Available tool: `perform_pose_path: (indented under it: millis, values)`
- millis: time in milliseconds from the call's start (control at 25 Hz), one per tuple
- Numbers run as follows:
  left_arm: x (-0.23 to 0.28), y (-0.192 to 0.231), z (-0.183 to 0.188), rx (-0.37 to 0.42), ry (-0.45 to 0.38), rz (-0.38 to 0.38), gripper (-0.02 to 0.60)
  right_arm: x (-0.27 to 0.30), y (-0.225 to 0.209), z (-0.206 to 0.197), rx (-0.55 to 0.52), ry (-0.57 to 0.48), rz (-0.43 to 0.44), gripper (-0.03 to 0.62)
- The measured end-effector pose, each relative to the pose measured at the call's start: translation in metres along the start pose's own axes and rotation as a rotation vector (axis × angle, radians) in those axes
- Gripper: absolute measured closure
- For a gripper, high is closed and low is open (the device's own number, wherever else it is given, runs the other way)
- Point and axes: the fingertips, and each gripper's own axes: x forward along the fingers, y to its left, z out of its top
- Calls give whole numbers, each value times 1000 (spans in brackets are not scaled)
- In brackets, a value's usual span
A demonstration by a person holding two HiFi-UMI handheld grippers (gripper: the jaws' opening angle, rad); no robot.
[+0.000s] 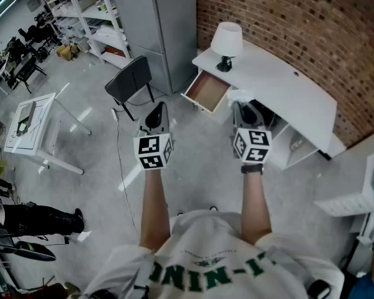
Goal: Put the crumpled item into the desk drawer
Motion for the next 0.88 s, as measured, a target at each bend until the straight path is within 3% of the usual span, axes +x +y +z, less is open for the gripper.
perform_pose_path:
  millis: [400,640,880]
  values:
    - [-8,-19,4,7,1,32,583,-11,-25,-2,16,5,31,555]
    - [-5,-45,10,10,-17,63,583,-18,-32,-2,65,-6,147,554]
    - [-6,-66,-3,-1,12,73,583,-21,-44,-17,108,10,166,554]
